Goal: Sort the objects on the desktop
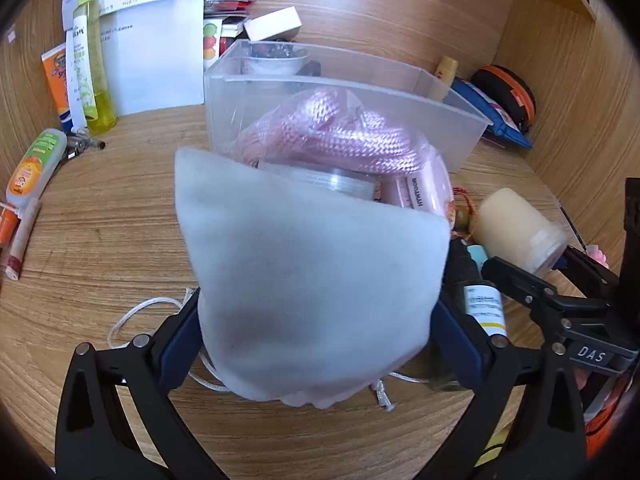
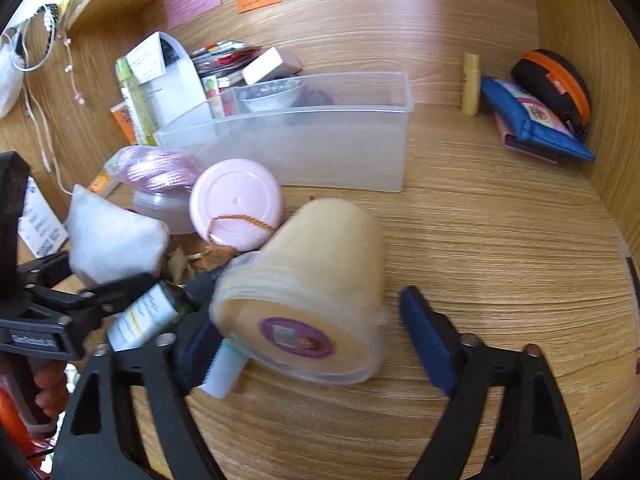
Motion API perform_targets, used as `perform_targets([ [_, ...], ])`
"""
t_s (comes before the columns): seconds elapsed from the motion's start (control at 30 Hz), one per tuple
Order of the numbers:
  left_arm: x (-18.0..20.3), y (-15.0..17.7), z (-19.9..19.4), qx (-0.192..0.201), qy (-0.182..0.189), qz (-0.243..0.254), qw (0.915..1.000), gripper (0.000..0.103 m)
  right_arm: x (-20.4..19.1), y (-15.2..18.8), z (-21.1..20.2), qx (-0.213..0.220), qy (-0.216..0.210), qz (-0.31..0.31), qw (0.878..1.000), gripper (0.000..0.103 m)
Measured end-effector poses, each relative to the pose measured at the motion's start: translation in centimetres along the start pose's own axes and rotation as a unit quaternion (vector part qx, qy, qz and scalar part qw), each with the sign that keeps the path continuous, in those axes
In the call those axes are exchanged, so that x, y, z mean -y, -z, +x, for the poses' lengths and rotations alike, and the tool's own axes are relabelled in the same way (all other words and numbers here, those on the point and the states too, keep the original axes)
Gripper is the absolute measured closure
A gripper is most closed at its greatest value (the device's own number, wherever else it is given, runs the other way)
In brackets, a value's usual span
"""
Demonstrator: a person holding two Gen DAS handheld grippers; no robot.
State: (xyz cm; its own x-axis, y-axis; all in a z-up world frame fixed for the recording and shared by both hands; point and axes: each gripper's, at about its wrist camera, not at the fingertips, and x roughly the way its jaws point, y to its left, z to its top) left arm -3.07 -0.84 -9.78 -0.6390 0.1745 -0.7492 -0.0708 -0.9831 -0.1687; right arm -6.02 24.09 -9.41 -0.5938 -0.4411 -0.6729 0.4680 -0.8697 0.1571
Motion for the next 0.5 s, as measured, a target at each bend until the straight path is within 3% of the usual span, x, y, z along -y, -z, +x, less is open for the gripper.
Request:
perform_targets([
  [0.07,0.0,0.1,-0.1,0.006,0.004,-0.002,1.0000,0.016,-0.1,0.0,-0.2,0.001,0.000,-0.004,1.000,0.035],
  [0.4,0.3,0.6,-1.5,0.037,-0.004,0.018,0.9991,0.034,0.5,0.0,-0.4,0.008,-0.004,-0.004,1.000,0.036],
  [0.5,0.1,0.7,-2.1,0.048,-0.006,0.023,0.9986,0.034,0.7,-0.2,-0.8,0.015,-0.006,0.000,1.000,0.037],
])
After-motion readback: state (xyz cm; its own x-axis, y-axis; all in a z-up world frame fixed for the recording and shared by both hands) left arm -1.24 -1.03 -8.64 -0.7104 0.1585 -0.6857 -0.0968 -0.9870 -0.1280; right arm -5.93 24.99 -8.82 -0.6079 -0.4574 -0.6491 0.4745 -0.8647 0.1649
